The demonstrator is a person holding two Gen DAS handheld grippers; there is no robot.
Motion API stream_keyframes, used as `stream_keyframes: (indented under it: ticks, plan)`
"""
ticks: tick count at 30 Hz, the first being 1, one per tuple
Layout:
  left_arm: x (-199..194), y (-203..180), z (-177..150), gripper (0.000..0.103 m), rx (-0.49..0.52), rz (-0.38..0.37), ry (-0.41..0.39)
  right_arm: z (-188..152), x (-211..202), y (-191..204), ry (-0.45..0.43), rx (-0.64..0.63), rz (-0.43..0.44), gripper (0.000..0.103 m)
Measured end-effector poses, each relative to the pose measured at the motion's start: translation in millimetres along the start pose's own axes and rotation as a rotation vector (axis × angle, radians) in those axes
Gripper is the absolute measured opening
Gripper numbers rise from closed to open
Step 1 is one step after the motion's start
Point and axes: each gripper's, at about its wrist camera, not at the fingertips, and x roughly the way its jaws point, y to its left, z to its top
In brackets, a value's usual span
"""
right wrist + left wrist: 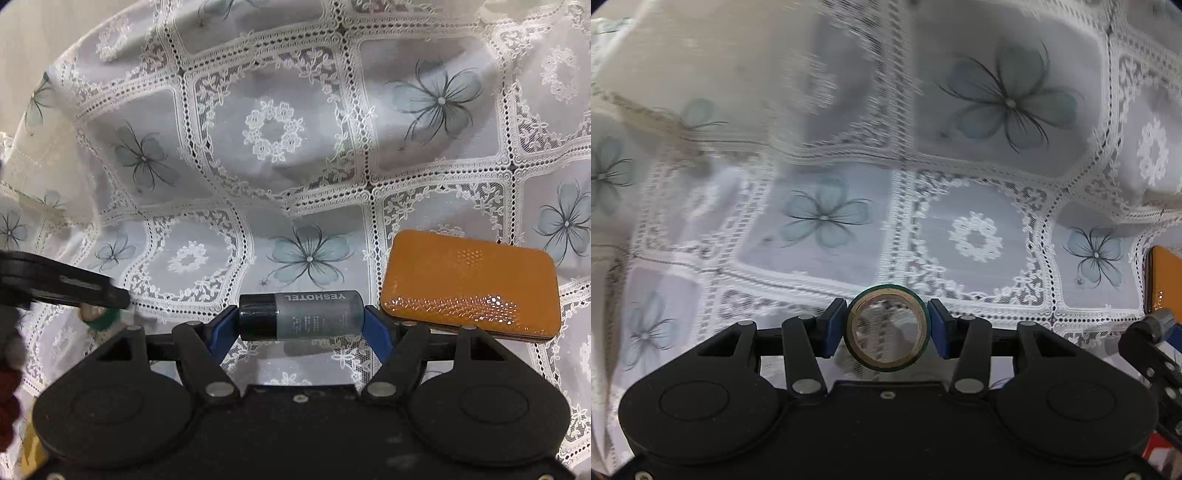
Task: Organize soft objects
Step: 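Carry the green tape in the left gripper while the right carries the bottle to the basket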
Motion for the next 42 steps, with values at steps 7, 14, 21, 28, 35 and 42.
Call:
stream_keyframes:
  ticks: [7,14,21,28,35,42]
  plan:
    - [-30.6,34.9,-15.2,0.047,-0.039,0.016,-0.01,6.0,2.3,11.8,0.036,-0.047,-0.04,0.071]
    - [-50.5,64.6,-41.8,0.047,-0.058,0.019,-0.032,-10.6,-30.2,80.9,-0.04,-0.225,0.057,0.071]
    - [-61.7,95.3,-78.4,0.047,-0.1,0.026,-0.041,-33.4,-51.8,143.3,-0.073,-0.325,0.21,0.071]
    - [-93.0,115.6,-118.6,0.047,-0.129,0.063,-0.089,-64.1,-73.6,171.3,-0.063,-0.397,0.306,0.071]
    - [-128.7,117.2,-162.1,0.047,-0.155,0.04,-0.115,-103.3,-108.7,174.7,-0.047,-0.471,0.376,0.071]
    - [-161.8,91.8,-199.0,0.047,-0.118,-0.023,-0.11,-149.5,-160.5,150.9,-0.018,-0.496,0.414,0.071]
